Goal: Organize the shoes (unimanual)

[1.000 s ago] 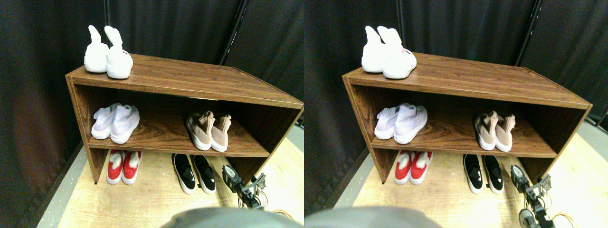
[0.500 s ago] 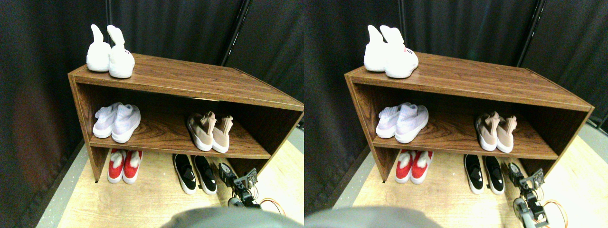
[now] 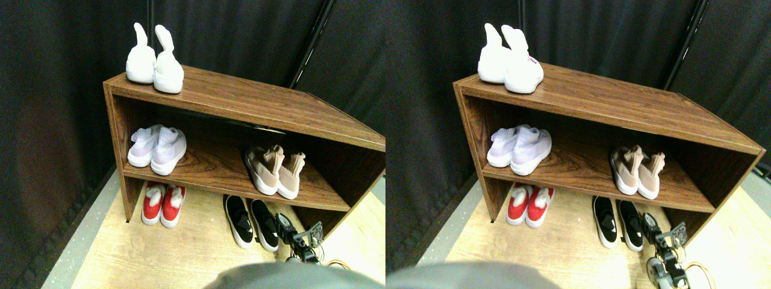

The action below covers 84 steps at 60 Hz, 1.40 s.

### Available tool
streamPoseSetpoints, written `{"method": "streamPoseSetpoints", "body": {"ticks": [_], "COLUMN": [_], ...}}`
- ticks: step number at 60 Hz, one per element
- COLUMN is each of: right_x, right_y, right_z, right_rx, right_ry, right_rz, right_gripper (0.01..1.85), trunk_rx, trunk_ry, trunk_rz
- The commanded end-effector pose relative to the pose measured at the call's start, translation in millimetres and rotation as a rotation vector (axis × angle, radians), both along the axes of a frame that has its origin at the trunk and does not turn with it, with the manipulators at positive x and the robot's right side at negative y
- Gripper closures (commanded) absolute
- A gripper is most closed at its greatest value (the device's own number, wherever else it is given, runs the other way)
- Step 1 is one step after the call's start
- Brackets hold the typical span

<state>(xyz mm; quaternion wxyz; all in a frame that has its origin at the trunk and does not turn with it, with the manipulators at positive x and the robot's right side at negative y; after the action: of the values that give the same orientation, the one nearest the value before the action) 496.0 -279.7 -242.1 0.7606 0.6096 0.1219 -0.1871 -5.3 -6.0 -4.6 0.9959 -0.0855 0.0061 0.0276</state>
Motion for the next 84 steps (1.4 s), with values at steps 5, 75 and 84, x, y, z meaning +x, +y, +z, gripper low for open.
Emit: {"method": "streamPoseSetpoints", "body": {"ticks": [5, 75, 84], "right_x": [4.3, -2.5, -4.4], "right_y": [12.9, 32.8, 25.8], "right_z": [-0.2, -5.4, 2.5], "right_rx": [0.015, 0.05, -0.016], "right_ry": [-0.018, -0.022, -0.033], "right_rz": [0.047, 0.081, 0.074], "right_gripper": [1.8, 1.8, 1.8], "trunk_rx": [-0.033, -0.038, -0.016], "trunk_ry": [0.034, 0.048, 0.034], "trunk_rz": [0.024, 0.026, 0.006]}}
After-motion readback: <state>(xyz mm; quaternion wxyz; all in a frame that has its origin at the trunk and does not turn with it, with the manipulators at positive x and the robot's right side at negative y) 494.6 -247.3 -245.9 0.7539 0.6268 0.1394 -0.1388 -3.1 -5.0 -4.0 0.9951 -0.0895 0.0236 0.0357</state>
